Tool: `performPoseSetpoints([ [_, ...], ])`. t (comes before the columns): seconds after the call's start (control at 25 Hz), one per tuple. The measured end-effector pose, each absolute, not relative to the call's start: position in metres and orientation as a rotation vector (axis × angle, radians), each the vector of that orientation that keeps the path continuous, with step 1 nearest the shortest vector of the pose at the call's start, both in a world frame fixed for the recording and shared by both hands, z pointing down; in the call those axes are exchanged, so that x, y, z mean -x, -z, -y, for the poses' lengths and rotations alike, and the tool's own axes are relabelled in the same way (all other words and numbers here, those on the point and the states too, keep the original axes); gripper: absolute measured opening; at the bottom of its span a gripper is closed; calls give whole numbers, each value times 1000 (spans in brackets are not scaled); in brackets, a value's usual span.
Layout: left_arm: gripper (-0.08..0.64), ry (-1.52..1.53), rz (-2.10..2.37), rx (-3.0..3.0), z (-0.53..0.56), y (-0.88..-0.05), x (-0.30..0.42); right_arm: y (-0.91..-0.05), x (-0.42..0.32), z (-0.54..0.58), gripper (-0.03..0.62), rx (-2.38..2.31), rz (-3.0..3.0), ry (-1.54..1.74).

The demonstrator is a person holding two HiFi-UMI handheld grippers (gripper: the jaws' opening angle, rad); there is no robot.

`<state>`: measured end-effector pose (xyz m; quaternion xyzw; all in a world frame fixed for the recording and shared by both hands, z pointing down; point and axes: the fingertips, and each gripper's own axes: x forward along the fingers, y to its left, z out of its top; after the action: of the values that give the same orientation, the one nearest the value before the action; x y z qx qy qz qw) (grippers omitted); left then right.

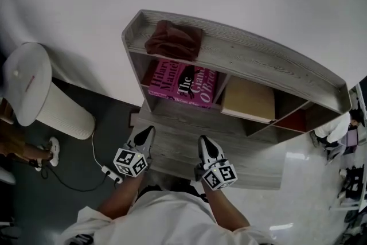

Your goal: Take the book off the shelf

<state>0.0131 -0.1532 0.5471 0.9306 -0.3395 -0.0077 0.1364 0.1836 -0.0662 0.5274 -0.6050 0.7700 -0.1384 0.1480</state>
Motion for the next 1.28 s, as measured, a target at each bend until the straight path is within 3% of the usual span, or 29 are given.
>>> performPoseSetpoints([
  [1.16, 20, 595, 485, -2039, 230, -533, -30, -495, -187, 140, 20, 1388, -1732, 723],
  [1.28, 49, 641, 442, -1993, 233, -529, -29, -495, -189, 142, 85, 1361, -1685, 749],
])
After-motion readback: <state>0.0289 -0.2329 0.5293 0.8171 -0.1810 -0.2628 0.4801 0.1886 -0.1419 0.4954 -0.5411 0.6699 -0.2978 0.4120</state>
